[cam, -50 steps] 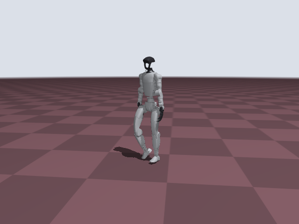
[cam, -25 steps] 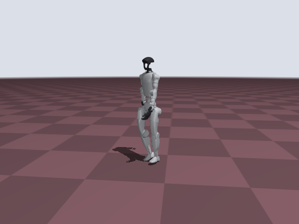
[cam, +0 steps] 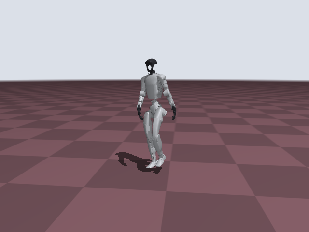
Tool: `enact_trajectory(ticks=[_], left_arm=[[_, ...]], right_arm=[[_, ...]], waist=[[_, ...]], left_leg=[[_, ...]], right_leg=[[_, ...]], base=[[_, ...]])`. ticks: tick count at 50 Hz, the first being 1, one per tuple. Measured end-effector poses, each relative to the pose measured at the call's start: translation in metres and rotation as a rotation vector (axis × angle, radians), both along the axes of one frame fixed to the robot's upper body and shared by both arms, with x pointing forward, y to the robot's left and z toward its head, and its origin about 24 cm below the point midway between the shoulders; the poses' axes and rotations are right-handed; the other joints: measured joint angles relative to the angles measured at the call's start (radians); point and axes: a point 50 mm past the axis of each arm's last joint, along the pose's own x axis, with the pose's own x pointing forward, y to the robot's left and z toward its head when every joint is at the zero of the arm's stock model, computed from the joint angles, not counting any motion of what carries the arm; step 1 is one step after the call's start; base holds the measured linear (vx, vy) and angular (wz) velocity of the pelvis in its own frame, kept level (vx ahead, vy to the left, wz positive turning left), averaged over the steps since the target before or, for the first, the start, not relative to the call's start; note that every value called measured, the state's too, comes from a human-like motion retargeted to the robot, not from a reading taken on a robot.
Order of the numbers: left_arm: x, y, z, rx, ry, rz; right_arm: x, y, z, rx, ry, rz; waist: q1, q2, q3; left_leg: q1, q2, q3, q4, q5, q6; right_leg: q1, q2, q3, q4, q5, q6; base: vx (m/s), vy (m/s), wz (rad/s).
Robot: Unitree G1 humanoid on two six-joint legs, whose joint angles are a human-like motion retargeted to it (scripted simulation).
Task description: In place motions
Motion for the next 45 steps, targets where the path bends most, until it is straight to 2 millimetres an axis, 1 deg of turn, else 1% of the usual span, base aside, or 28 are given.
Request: enact_trajectory(ticks=[2,5,7,9,10,12,13,15,16,17,18,20,21,22,23,25,26,28,30,32,35,38,40,42,43,45], left_arm=[[0.005,0.006,-0.001,0.011,-0.015,-0.028],[0.020,0.013,-0.005,0.028,-0.069,-0.079],[0.039,0.017,-0.009,0.046,-0.115,-0.122],[0.066,0.020,-0.014,0.050,-0.168,-0.201],[0.081,0.020,-0.016,0.046,-0.199,-0.252],[0.125,0.018,-0.019,0.029,-0.299,-0.373],[0.151,0.017,-0.019,0.024,-0.367,-0.438],[0.209,0.010,-0.013,0.012,-0.528,-0.551],[0.237,0.004,-0.007,0.006,-0.614,-0.586],[0.263,-0.001,0.000,0.000,-0.699,-0.614],[0.288,-0.005,0.009,-0.007,-0.782,-0.626],[0.327,-0.011,0.027,-0.010,-0.915,-0.627],[0.342,-0.014,0.035,0.008,-0.963,-0.619],[0.355,-0.018,0.042,0.026,-1.007,-0.608],[0.365,-0.022,0.048,0.045,-1.046,-0.592],[0.379,-0.028,0.058,0.068,-1.117,-0.551],[0.382,-0.029,0.061,0.067,-1.143,-0.536],[0.385,-0.031,0.063,0.056,-1.173,-0.527],[0.382,-0.032,0.061,0.039,-1.168,-0.550],[0.371,-0.029,0.053,0.033,-1.124,-0.576],[0.340,-0.020,0.033,0.032,-1.007,-0.596],[0.293,-0.013,0.010,0.015,-0.860,-0.568],[0.256,-0.011,-0.003,-0.002,-0.750,-0.528],[0.215,-0.007,-0.014,-0.023,-0.636,-0.486],[0.193,-0.005,-0.018,-0.030,-0.579,-0.465],[0.148,-0.003,-0.022,-0.046,-0.459,-0.428]], right_arm=[[-0.013,-0.004,-0.008,-0.026,0.016,0.000],[-0.041,-0.016,-0.023,-0.073,0.088,0.001],[-0.066,-0.029,-0.035,-0.098,0.167,-0.014],[-0.094,-0.046,-0.046,-0.131,0.250,-0.056],[-0.108,-0.055,-0.050,-0.151,0.290,-0.084],[-0.134,-0.075,-0.056,-0.197,0.360,-0.167],[-0.145,-0.085,-0.058,-0.219,0.390,-0.218],[-0.163,-0.106,-0.060,-0.262,0.448,-0.324],[-0.173,-0.116,-0.060,-0.285,0.480,-0.371],[-0.184,-0.127,-0.059,-0.312,0.512,-0.414],[-0.194,-0.138,-0.058,-0.343,0.543,-0.450],[-0.216,-0.157,-0.054,-0.403,0.622,-0.507],[-0.227,-0.165,-0.052,-0.430,0.665,-0.536],[-0.239,-0.172,-0.049,-0.456,0.707,-0.568],[-0.252,-0.178,-0.045,-0.482,0.749,-0.604],[-0.278,-0.187,-0.038,-0.535,0.817,-0.674],[-0.290,-0.191,-0.034,-0.558,0.841,-0.707],[-0.309,-0.195,-0.028,-0.589,0.877,-0.769],[-0.321,-0.195,-0.025,-0.596,0.898,-0.825],[-0.326,-0.192,-0.024,-0.585,0.909,-0.862],[-0.324,-0.184,-0.028,-0.544,0.898,-0.879],[-0.305,-0.174,-0.038,-0.488,0.841,-0.835],[-0.287,-0.166,-0.044,-0.459,0.792,-0.776],[-0.266,-0.157,-0.050,-0.438,0.747,-0.687],[-0.254,-0.150,-0.053,-0.427,0.731,-0.632],[-0.233,-0.136,-0.057,-0.400,0.710,-0.532]], waist=[[-0.027,0.006,-0.026],[-0.055,0.022,-0.059],[-0.067,0.039,-0.076],[-0.089,0.058,-0.077],[-0.114,0.064,-0.077],[-0.163,0.075,-0.065],[-0.173,0.081,-0.049],[-0.152,0.086,-0.014],[-0.183,0.094,-0.001],[-0.216,0.102,0.009],[-0.254,0.108,0.015],[-0.319,0.112,0.027],[-0.351,0.115,0.039],[-0.377,0.120,0.048],[-0.390,0.127,0.053],[-0.402,0.142,0.054],[-0.406,0.146,0.045],[-0.403,0.147,0.029],[-0.379,0.139,0.018],[-0.340,0.131,0.008],[-0.289,0.130,-0.013],[-0.255,0.129,-0.028],[-0.246,0.121,-0.044],[-0.240,0.112,-0.049],[-0.230,0.101,-0.044],[-0.166,0.078,-0.045]], left_leg=[[0.099,-0.039,-0.018,-0.152,0.013,-0.012],[0.251,-0.104,-0.065,-0.410,0.040,-0.033],[0.359,-0.136,-0.086,-0.586,-0.069,-0.067],[0.429,-0.146,-0.109,-0.714,-0.137,-0.054],[0.446,-0.150,-0.129,-0.756,-0.153,-0.038],[0.442,-0.143,-0.179,-0.808,-0.148,-0.037],[0.443,-0.139,-0.193,-0.829,-0.146,-0.035],[0.437,-0.128,-0.175,-0.861,-0.141,-0.031],[0.426,-0.125,-0.195,-0.862,-0.139,-0.027],[0.414,-0.126,-0.214,-0.861,-0.138,-0.020],[0.401,-0.133,-0.230,-0.857,-0.140,-0.010],[0.384,-0.145,-0.235,-0.856,-0.131,0.012],[0.384,-0.140,-0.239,-0.857,-0.126,0.018],[0.384,-0.132,-0.243,-0.858,-0.120,0.022],[0.385,-0.120,-0.245,-0.861,-0.115,0.022],[0.383,-0.097,-0.251,-0.865,-0.108,0.020],[0.380,-0.091,-0.246,-0.867,-0.108,0.018],[0.379,-0.089,-0.239,-0.872,-0.109,0.017],[0.388,-0.097,-0.225,-0.877,-0.113,0.016],[0.401,-0.100,-0.205,-0.883,-0.117,0.010],[0.418,-0.097,-0.176,-0.891,-0.126,-0.002],[0.433,-0.100,-0.147,-0.885,-0.147,-0.011],[0.431,-0.113,-0.132,-0.866,-0.166,-0.016],[0.424,-0.118,-0.112,-0.817,-0.187,-0.025],[0.425,-0.121,-0.093,-0.780,-0.193,-0.027],[0.405,-0.117,-0.021,-0.681,-0.151,-0.034]], right_leg=[[0.012,0.010,-0.023,-0.002,-0.010,0.004],[0.021,0.034,-0.037,0.007,-0.028,0.009],[0.020,0.060,-0.048,0.033,-0.050,0.006],[0.018,0.081,-0.073,0.086,-0.077,0.003],[0.012,0.084,-0.097,0.121,-0.089,0.002],[-0.047,0.085,-0.133,0.244,-0.032,0.009],[-0.093,0.084,-0.137,0.336,0.039,0.020],[-0.241,0.076,-0.067,0.569,0.230,0.061],[-0.324,0.051,-0.062,0.677,0.301,0.052],[-0.402,0.016,-0.067,0.786,0.333,0.037],[-0.469,-0.042,-0.094,0.899,0.286,0.010],[-0.573,-0.135,-0.121,1.072,0.233,-0.045],[-0.609,-0.147,-0.123,1.130,0.206,-0.056],[-0.641,-0.146,-0.118,1.178,0.182,-0.061],[-0.667,-0.121,-0.102,1.207,0.165,-0.052],[-0.704,-0.062,-0.072,1.236,0.158,-0.015],[-0.707,-0.054,-0.072,1.235,0.159,-0.005],[-0.694,-0.057,-0.083,1.222,0.155,-0.003],[-0.647,-0.068,-0.097,1.177,0.145,-0.012],[-0.576,-0.043,-0.093,1.084,0.143,-0.006],[-0.440,0.045,-0.053,0.870,0.146,0.025],[-0.280,0.104,-0.017,0.619,0.151,0.046],[-0.172,0.118,-0.016,0.430,0.096,0.073],[-0.067,0.105,-0.091,0.280,-0.063,0.035],[-0.027,0.107,-0.102,0.211,-0.108,0.000],[0.003,0.103,-0.051,0.123,-0.103,-0.024]], base=[[0.26,0.01,0.50],[0.28,0.02,0.25],[0.35,0.09,0.16],[0.23,0.03,0.56],[0.13,0.02,1.06],[0.02,0.02,1.01],[-0.11,0.02,0.36],[-0.18,0.07,-0.13],[-0.14,0.19,0.45],[-0.12,0.25,1.00],[-0.12,0.24,0.77],[-0.07,0.22,0.49],[-0.06,0.16,0.53],[-0.06,0.08,0.55],[0.00,0.01,0.35],[0.09,-0.07,0.09],[0.13,-0.09,-0.07],[0.12,-0.06,-0.23],[0.08,-0.06,-0.56],[0.05,-0.07,-0.81],[0.05,-0.09,-0.74],[0.01,-0.09,-0.56],[-0.03,-0.07,-0.31],[-0.08,-0.09,-0.38],[-0.03,-0.06,-0.85],[-0.05,-0.05,-1.29]])
